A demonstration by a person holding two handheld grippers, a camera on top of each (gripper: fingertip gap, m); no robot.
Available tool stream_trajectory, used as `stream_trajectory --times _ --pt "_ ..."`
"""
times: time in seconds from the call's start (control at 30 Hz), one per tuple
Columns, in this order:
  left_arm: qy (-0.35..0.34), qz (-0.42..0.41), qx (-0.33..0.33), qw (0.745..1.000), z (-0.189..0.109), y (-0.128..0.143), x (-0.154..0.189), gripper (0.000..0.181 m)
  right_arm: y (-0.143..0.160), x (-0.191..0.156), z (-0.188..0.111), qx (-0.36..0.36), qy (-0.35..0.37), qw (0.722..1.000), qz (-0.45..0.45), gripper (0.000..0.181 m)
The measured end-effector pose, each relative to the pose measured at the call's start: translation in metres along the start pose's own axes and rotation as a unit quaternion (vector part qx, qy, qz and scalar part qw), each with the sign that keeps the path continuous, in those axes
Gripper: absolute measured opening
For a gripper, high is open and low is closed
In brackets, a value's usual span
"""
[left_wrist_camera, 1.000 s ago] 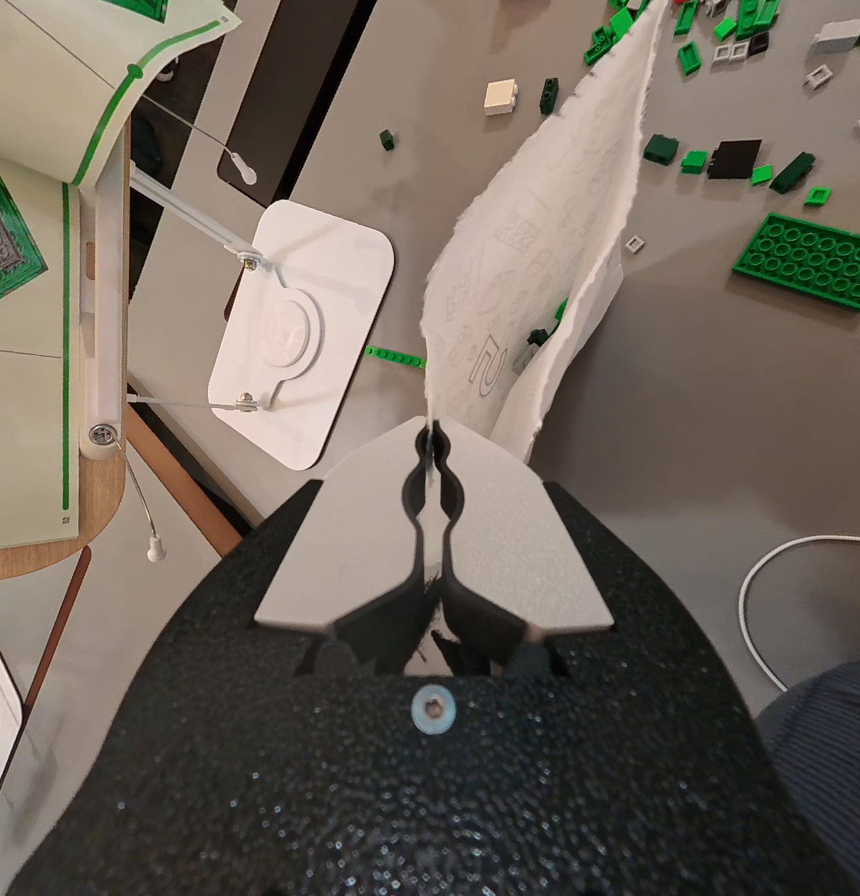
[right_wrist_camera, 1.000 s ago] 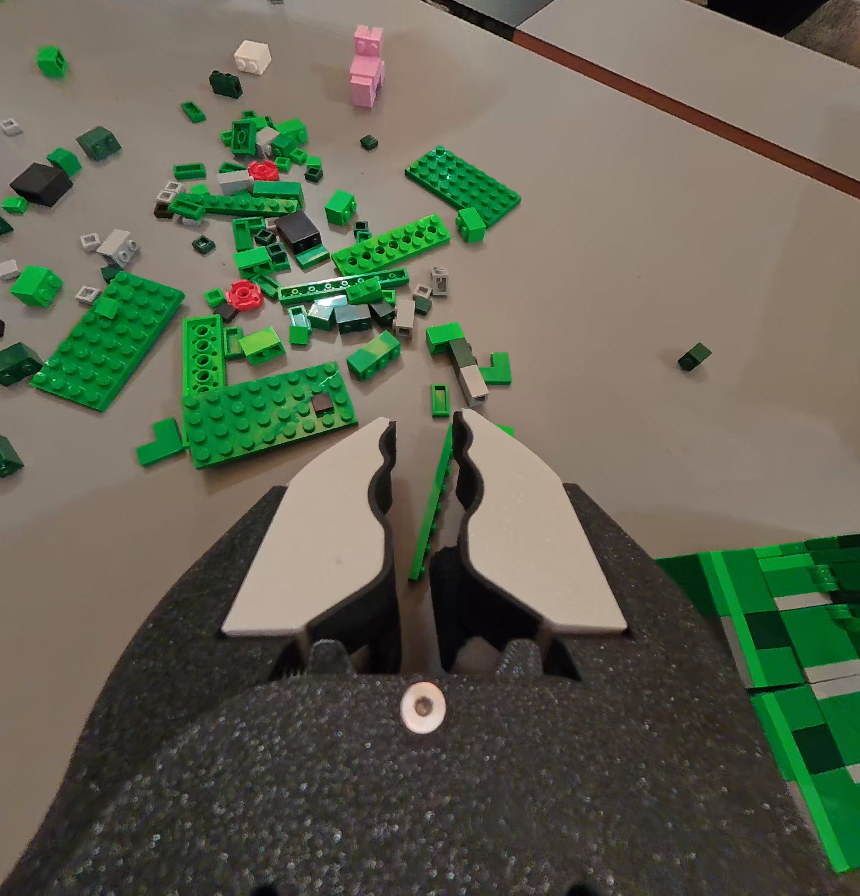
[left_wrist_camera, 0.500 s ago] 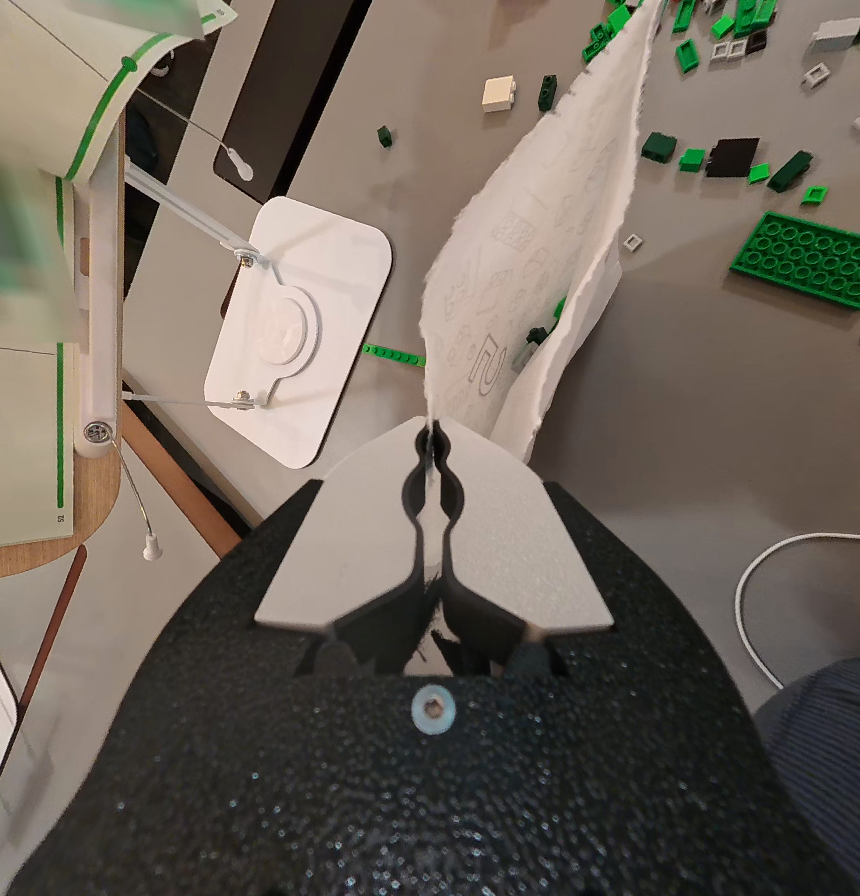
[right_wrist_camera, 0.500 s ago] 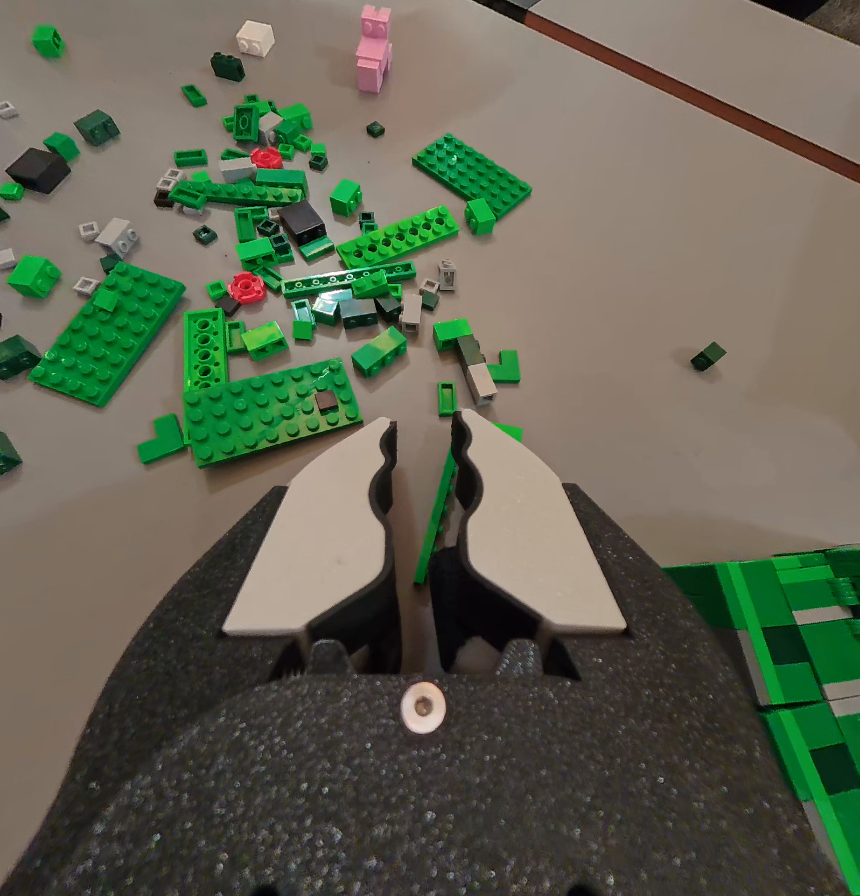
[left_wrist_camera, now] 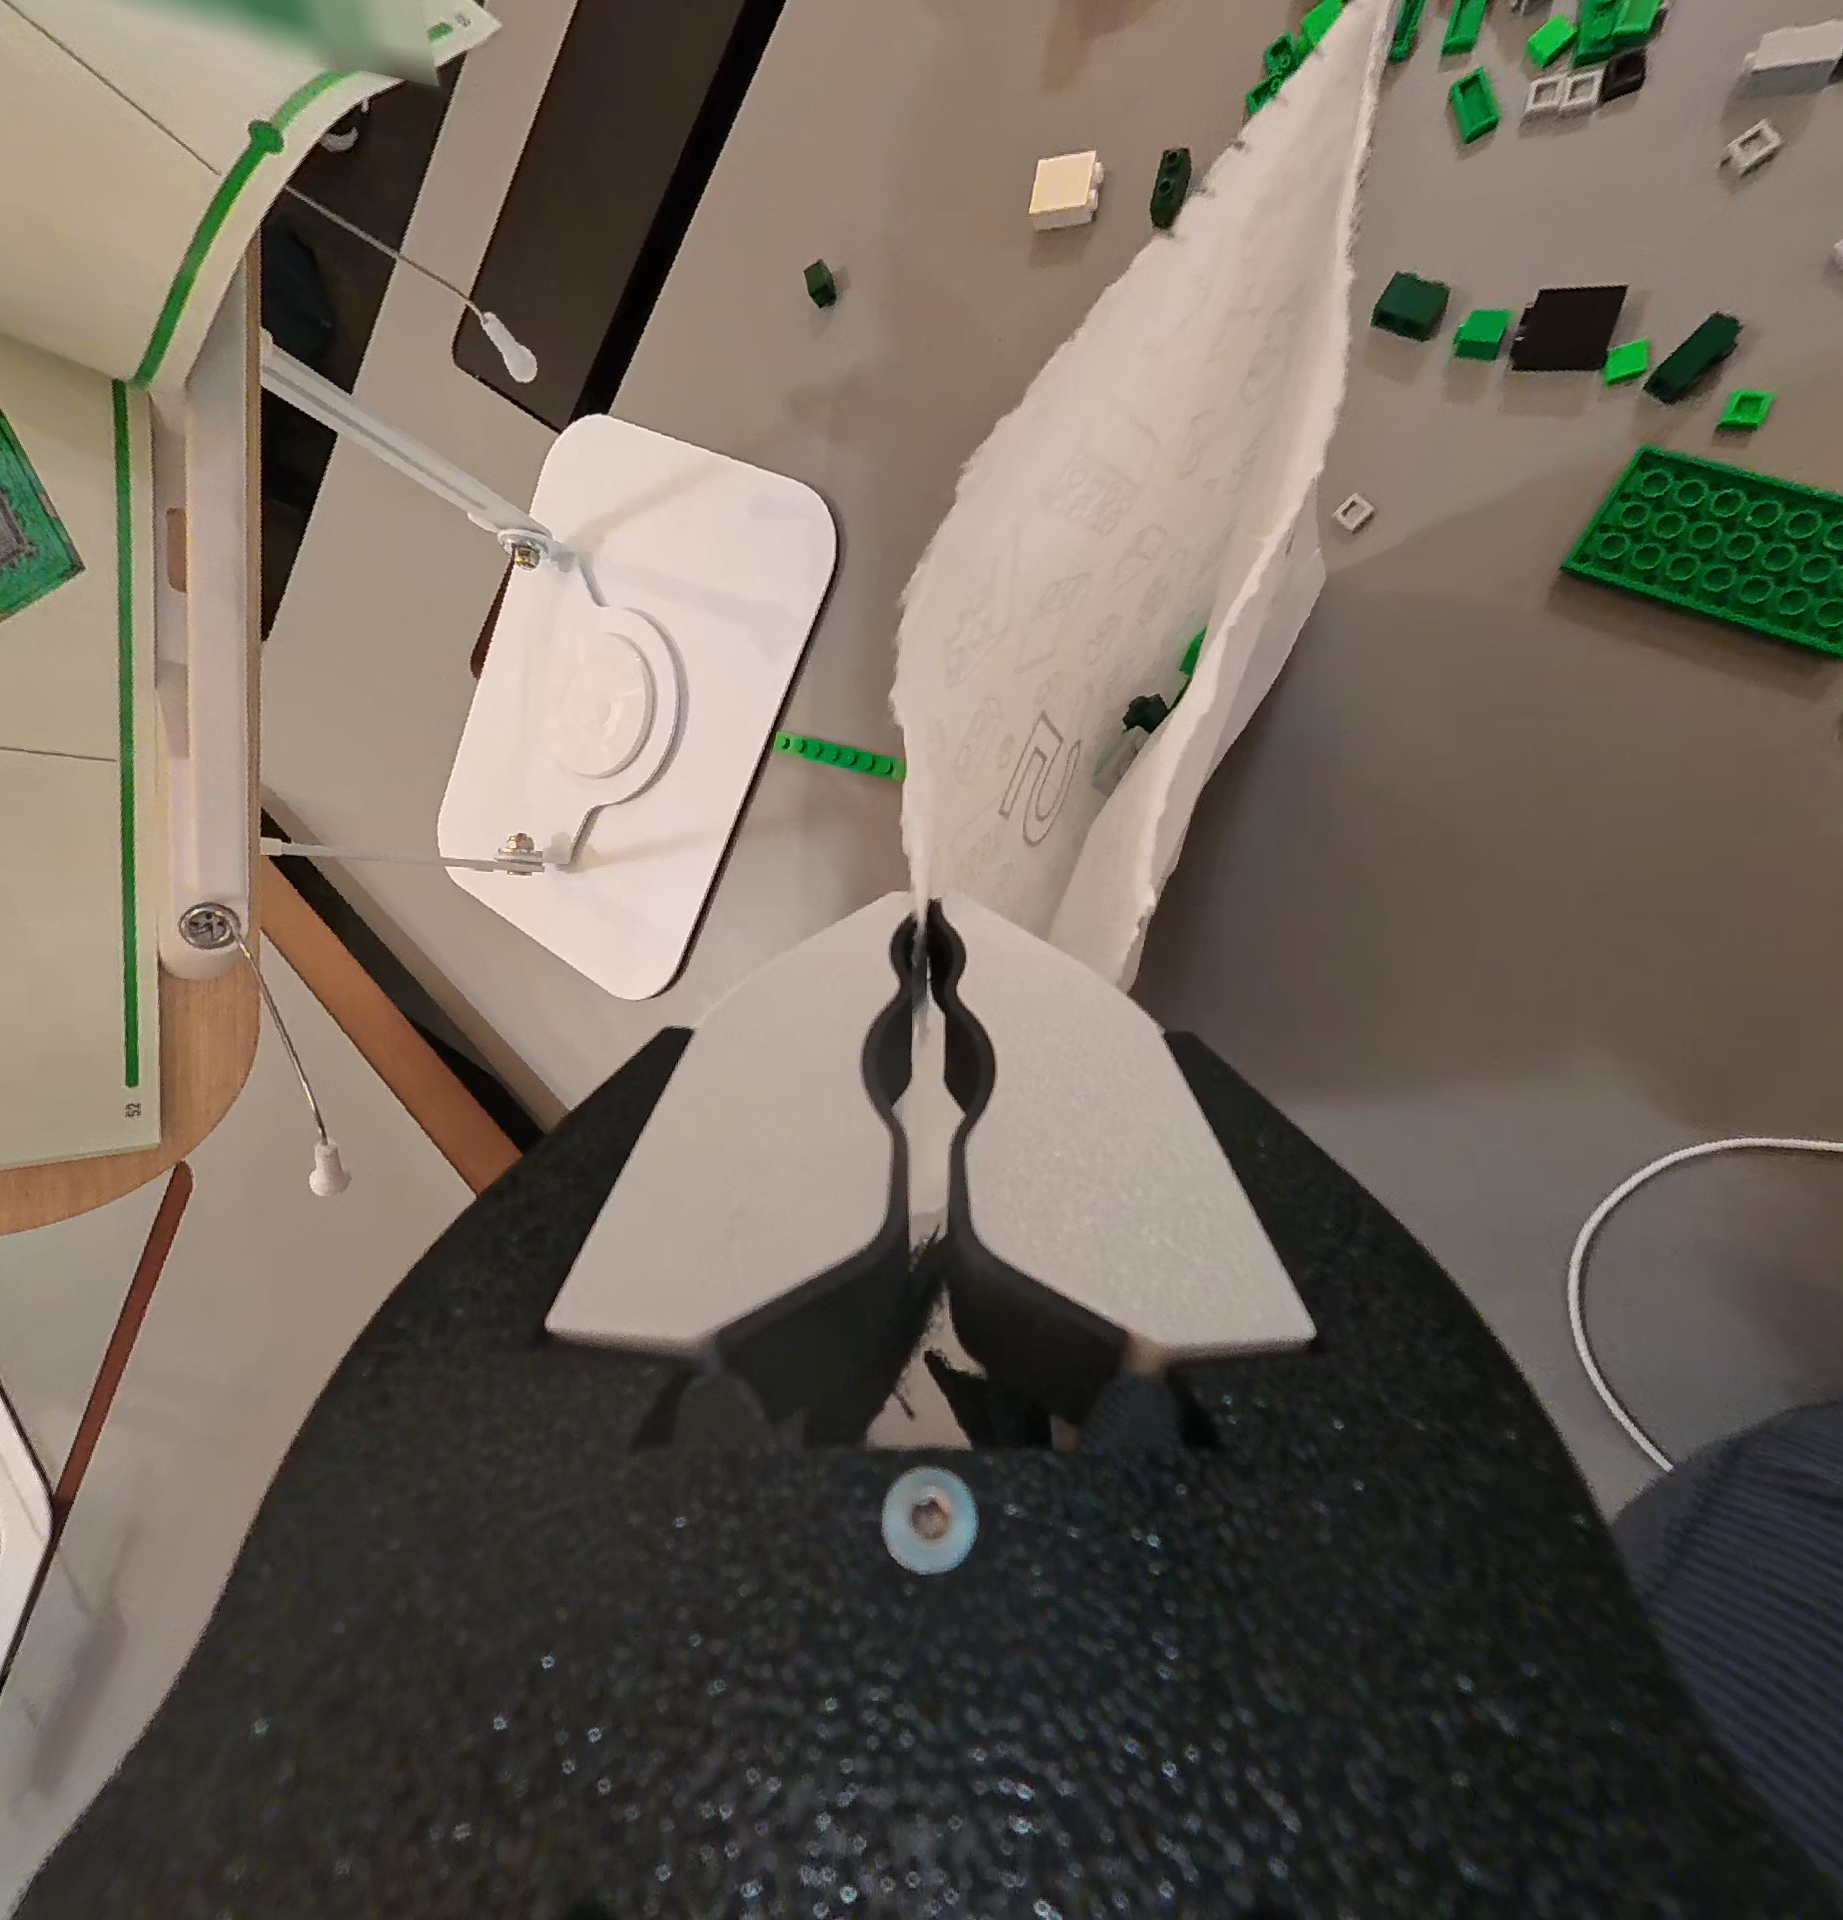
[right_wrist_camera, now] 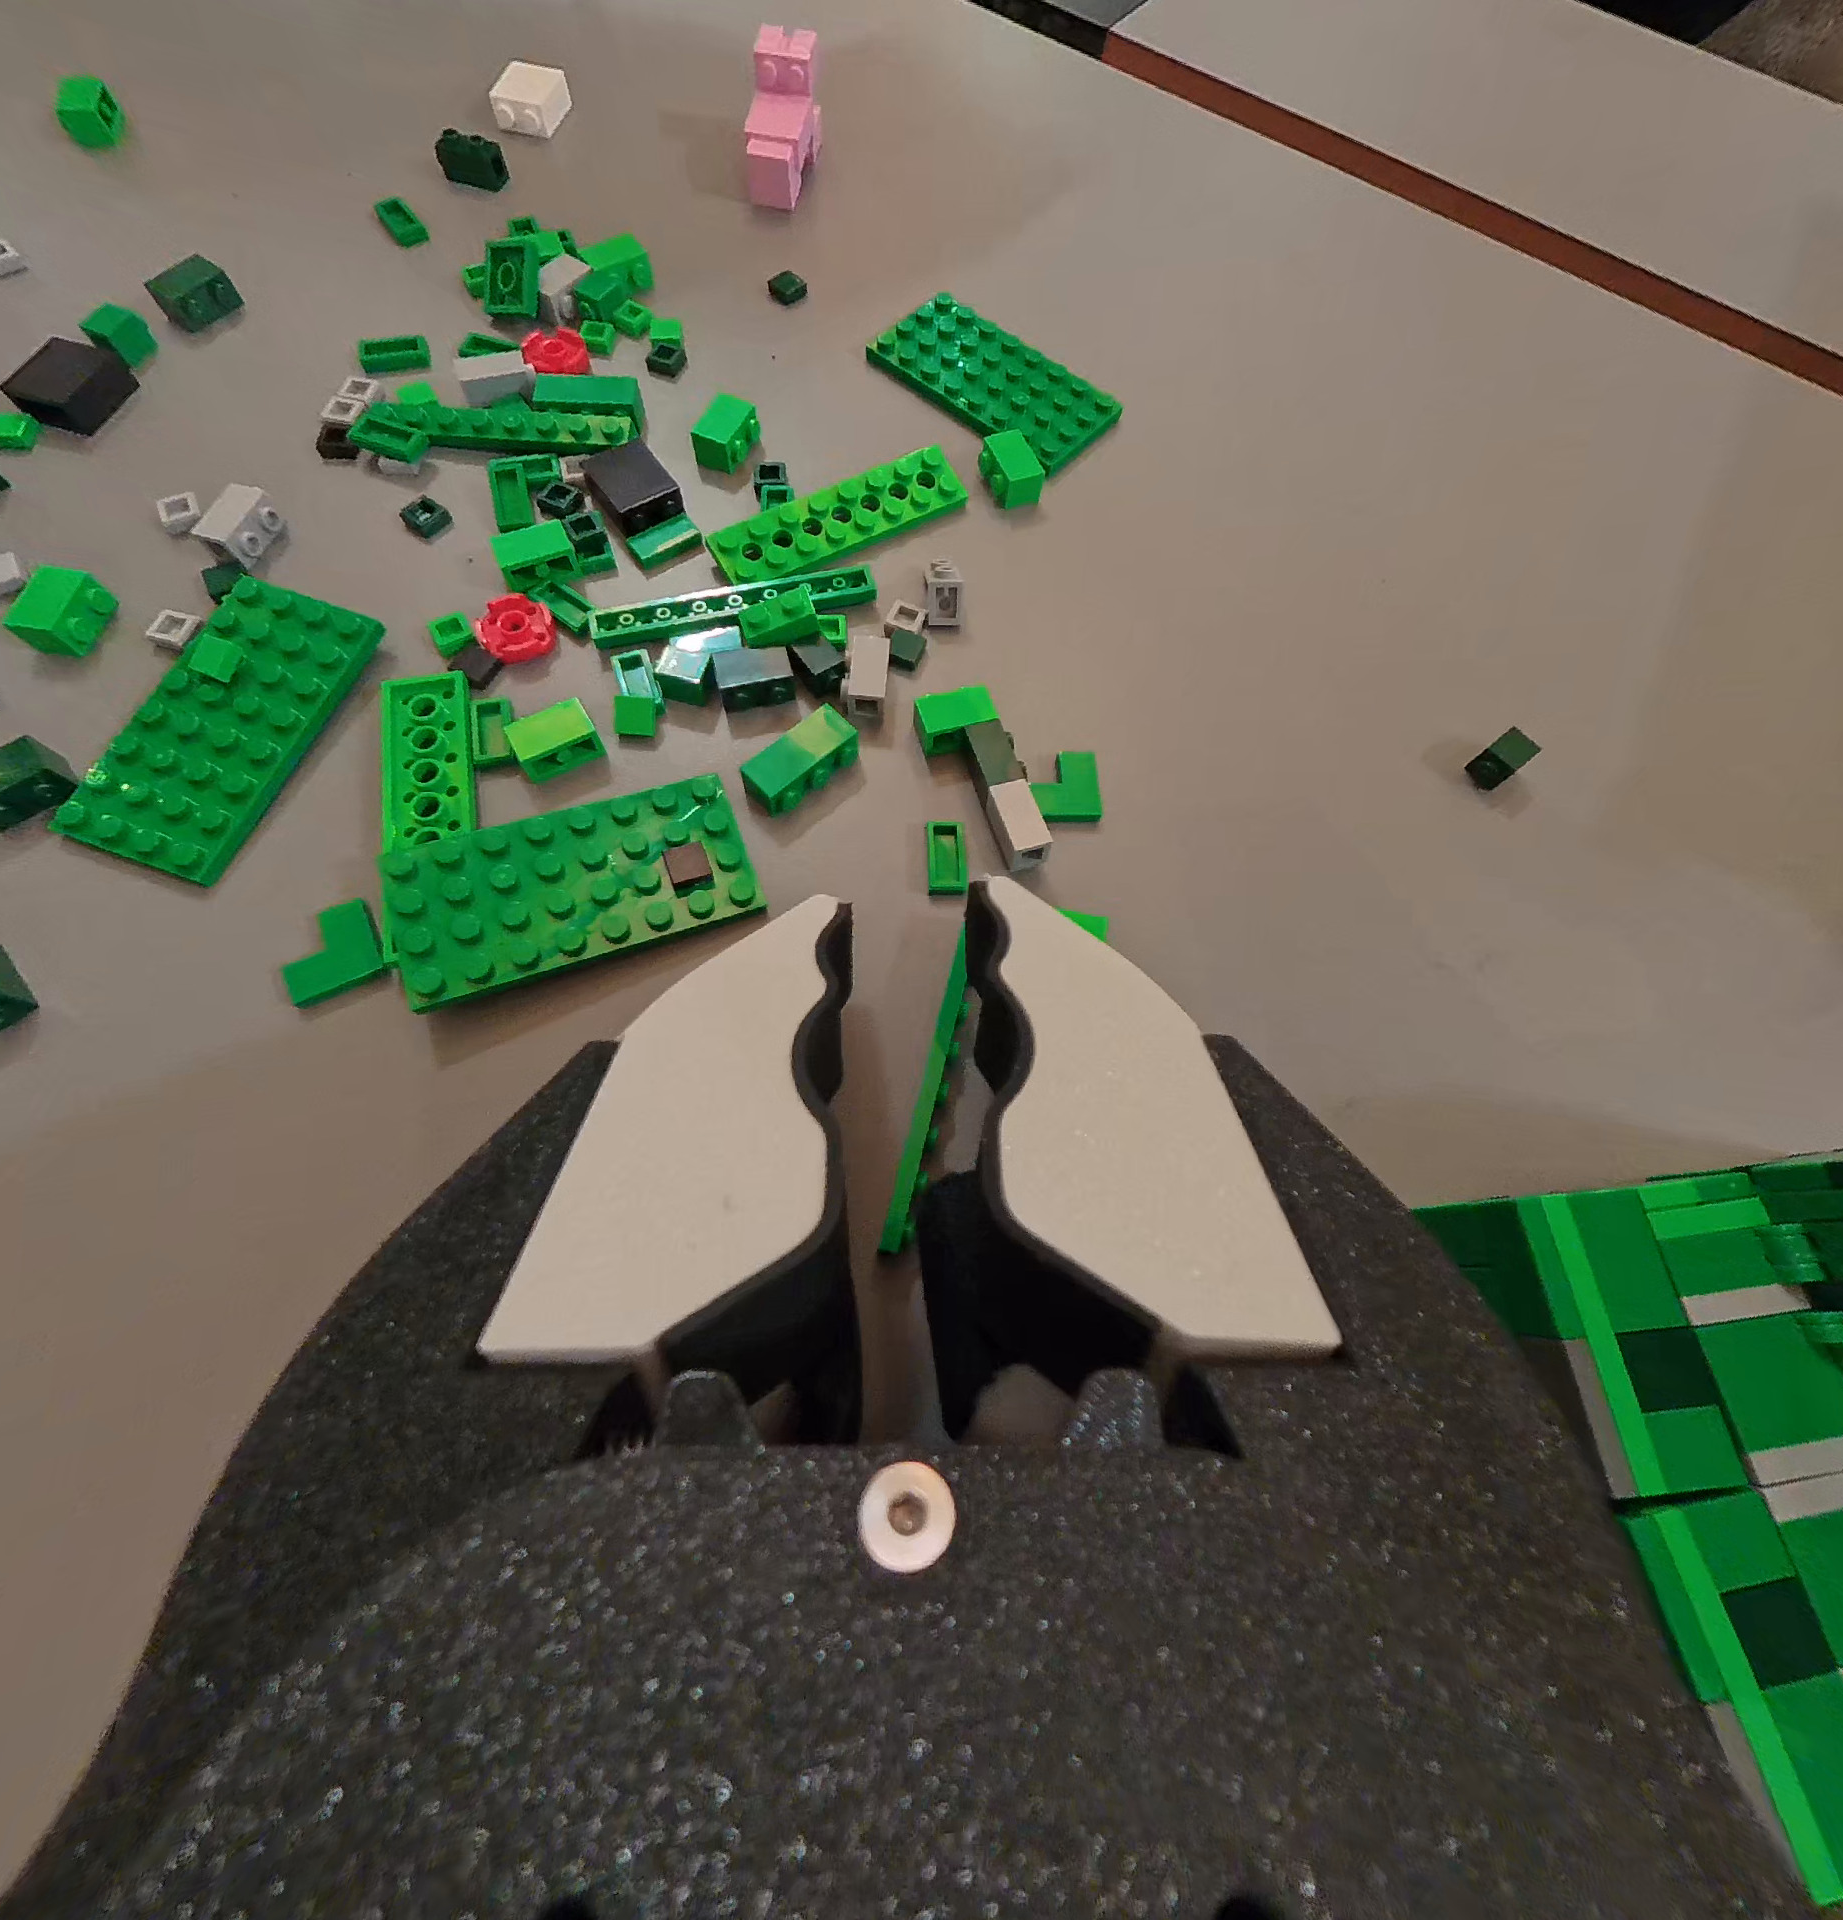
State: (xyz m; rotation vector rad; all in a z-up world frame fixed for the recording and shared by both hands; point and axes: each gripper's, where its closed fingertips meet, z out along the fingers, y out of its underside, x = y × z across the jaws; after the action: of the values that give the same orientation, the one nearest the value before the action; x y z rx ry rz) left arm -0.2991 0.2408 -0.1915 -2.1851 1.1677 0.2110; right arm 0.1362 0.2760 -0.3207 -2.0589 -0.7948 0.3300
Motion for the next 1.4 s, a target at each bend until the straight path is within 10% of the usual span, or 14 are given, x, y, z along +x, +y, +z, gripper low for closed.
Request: stream_trajectory --times 1.4 --pt "0.008 0.009 0.0 1.0 0.005 -0.004 0.004 0.0 -0.003 0.034 -0.005 0.016 0.114 0.993 0.038 0.019"
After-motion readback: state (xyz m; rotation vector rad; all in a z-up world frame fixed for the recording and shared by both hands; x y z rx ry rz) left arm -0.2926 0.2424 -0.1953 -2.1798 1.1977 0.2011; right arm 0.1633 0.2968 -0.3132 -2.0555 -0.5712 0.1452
